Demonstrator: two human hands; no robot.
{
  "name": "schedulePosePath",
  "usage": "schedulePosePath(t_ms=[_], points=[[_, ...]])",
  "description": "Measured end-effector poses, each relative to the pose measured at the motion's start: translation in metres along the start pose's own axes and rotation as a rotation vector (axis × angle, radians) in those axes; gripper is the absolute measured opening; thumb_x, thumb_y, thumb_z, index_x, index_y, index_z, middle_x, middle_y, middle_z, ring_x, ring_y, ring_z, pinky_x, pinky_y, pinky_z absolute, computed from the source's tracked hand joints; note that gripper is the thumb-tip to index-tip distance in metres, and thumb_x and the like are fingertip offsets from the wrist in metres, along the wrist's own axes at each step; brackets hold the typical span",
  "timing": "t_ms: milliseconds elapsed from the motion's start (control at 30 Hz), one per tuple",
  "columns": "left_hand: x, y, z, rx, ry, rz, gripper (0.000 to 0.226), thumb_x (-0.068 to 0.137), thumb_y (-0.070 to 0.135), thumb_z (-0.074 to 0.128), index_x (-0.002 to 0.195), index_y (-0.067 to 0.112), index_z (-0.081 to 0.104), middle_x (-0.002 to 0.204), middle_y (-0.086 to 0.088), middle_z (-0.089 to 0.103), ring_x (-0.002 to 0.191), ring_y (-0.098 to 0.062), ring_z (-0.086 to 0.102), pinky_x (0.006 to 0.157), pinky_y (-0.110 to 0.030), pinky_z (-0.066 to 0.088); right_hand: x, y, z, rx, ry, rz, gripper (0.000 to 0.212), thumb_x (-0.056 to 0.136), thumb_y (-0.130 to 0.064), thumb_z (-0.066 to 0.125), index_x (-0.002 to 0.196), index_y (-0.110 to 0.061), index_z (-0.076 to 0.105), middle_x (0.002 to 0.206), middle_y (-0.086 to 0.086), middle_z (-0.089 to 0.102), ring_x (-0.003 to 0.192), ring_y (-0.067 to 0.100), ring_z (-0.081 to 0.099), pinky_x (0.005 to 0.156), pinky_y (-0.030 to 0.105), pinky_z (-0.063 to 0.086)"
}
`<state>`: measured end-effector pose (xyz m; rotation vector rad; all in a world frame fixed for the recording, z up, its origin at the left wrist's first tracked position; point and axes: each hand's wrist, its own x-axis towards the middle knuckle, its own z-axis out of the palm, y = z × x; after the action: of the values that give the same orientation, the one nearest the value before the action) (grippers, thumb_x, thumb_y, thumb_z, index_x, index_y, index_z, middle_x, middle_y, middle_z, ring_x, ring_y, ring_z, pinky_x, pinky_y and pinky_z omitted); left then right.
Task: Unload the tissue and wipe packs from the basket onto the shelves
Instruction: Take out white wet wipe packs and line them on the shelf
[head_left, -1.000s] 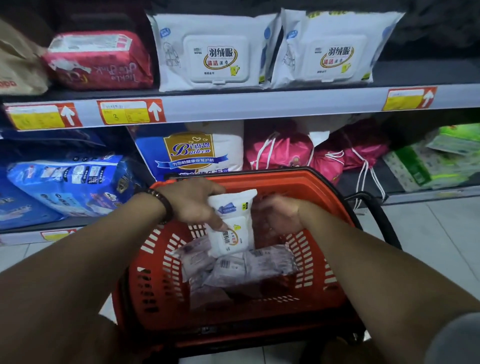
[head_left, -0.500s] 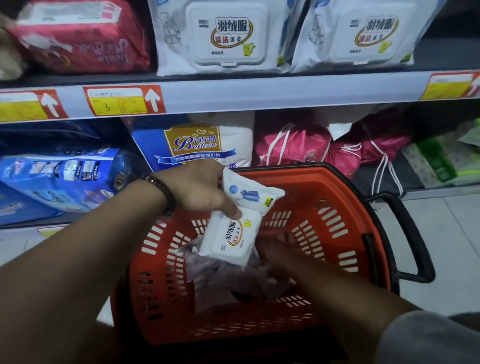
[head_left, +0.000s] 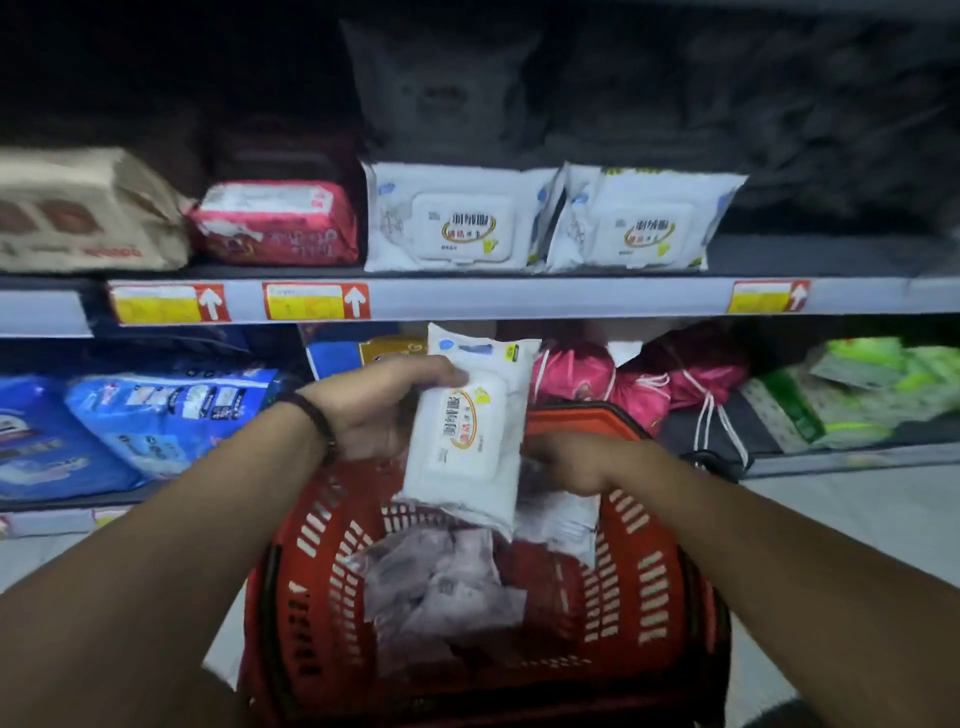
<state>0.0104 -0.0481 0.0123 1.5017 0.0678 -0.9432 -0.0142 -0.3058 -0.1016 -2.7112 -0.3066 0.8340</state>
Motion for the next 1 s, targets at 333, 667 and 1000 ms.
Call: schedulePosePath(t_ms=[333,667,1000], points=[[-0.028,-0.003,0.015,0.018,-0.023,0.18,0.046,0.08,0.008,0.075,0.125,0.001,0.07,0.117,-0.021,0.078,0.099,-0.031,0.079,0.08,-0.042,0.066,-0.138,-0.042,-0.058,0.108,0.86,0.346,0.038,0.089,-0.056,0.074,0.099,-0.022,0.061,0.091,-0.001,0.072,0.091,0.032,0.067,0.067,0.039,0.047],[-0.036,0.016,0.044,-0.231,0.018,0.096,0.063,0.101,0.066,0.046,0.1,0.017,0.086,0.108,-0.015,0.081,0.09,-0.033,0.08,0.092,-0.05,0.057,-0.121,-0.076,-0.045,-0.095,1.516,-0.422,0.037,0.061,0.022,0.071,0.087,-0.003,0.076,0.127,0.006,0.075,0.108,0.031,0.057,0.091,0.046,0.049],[-0.024,0.013,0.028,-0.269,0.072,0.447,0.071,0.075,0.017,0.089,0.139,0.01,0.058,0.122,-0.02,0.076,0.111,-0.042,0.074,0.095,-0.055,0.059,-0.117,-0.084,-0.036,0.165,1.369,-0.396,0.023,0.08,-0.013,0.071,0.101,-0.01,0.078,0.137,0.006,0.061,0.128,0.025,0.055,0.106,0.04,0.049]])
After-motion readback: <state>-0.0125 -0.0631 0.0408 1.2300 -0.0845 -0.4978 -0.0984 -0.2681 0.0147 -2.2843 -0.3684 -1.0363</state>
